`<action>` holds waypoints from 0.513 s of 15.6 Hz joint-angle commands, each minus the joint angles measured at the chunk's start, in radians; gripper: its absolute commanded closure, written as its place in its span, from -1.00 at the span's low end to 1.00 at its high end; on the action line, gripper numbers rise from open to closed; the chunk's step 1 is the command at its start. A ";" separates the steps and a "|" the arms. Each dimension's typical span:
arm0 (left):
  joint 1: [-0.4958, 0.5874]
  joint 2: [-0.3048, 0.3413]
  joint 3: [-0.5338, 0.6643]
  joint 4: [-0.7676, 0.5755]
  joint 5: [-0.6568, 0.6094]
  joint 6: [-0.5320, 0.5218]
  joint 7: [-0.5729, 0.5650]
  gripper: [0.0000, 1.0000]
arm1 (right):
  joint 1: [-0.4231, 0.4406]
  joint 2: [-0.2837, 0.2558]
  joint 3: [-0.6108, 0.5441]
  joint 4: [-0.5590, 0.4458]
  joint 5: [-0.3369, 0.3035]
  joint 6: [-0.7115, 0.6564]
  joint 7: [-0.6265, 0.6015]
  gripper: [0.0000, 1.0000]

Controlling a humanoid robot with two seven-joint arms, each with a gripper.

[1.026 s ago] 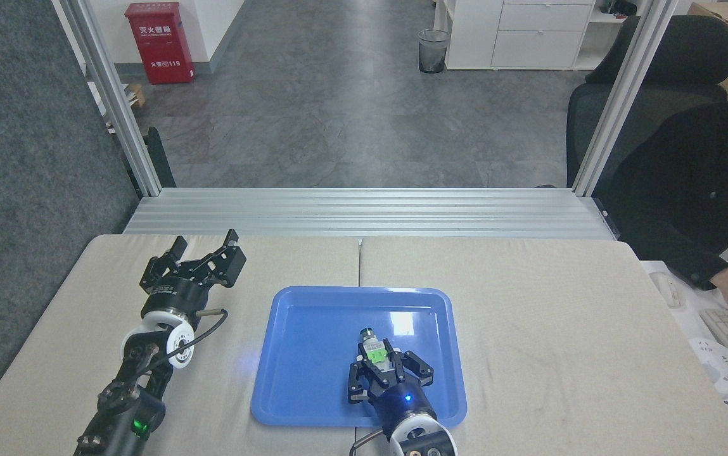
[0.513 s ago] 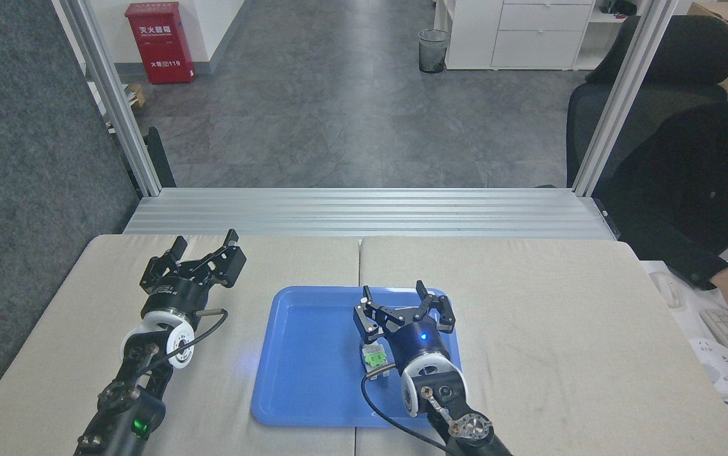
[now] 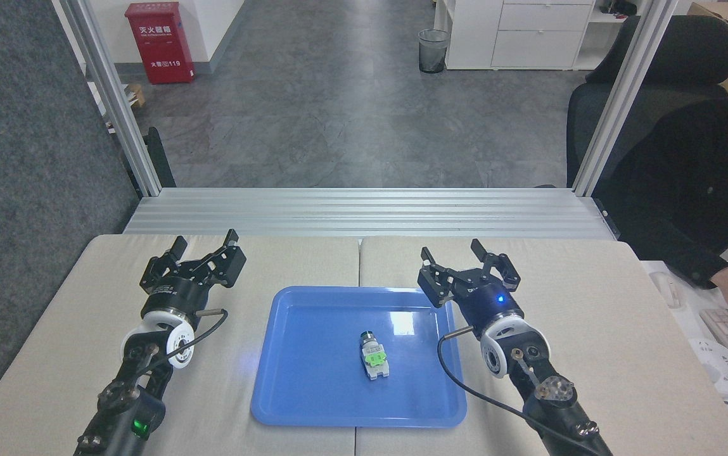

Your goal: Pick up switch part and place in tray

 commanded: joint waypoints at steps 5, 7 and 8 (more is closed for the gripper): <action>0.000 0.000 -0.001 0.000 0.000 0.000 0.001 -1.00 | 0.036 -0.137 -0.157 0.006 -0.025 -0.022 -0.005 -0.96; 0.000 0.000 0.001 0.000 0.000 0.000 0.001 -1.00 | 0.036 -0.137 -0.157 0.006 -0.024 -0.022 -0.005 -0.96; 0.000 0.000 -0.001 0.000 0.000 0.000 0.001 -1.00 | 0.036 -0.137 -0.156 0.008 -0.025 -0.022 -0.005 -0.96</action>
